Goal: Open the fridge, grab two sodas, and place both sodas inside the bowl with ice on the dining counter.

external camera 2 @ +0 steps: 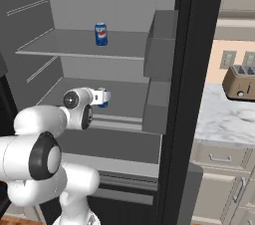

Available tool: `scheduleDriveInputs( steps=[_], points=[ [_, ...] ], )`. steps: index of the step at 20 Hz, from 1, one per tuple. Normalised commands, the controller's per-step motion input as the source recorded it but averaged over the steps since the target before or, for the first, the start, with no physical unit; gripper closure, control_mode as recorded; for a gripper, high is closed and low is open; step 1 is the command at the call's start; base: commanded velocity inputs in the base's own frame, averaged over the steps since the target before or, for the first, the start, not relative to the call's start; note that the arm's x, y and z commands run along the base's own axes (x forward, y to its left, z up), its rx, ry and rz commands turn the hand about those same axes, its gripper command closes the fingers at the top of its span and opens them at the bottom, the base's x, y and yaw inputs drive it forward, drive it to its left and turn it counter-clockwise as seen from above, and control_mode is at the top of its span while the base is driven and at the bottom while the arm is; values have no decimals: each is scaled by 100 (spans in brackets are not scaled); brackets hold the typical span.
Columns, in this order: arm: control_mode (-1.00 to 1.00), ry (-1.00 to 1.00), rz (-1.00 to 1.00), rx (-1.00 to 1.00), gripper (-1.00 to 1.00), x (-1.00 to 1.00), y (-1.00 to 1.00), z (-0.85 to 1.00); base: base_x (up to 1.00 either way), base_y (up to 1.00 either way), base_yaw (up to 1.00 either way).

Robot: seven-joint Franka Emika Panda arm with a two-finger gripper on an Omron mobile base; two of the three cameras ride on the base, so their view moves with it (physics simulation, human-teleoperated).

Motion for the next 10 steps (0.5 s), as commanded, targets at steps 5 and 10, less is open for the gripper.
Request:
scheduleDriveInputs(
  steps=[5, 10],
  points=[
    [-100, 0, 0, 0, -100, 33, 0, -16, 0, 0, 0],
    [-100, 0, 0, 0, -100, 35, 0, -15, 0, 0, 0]
  ],
)
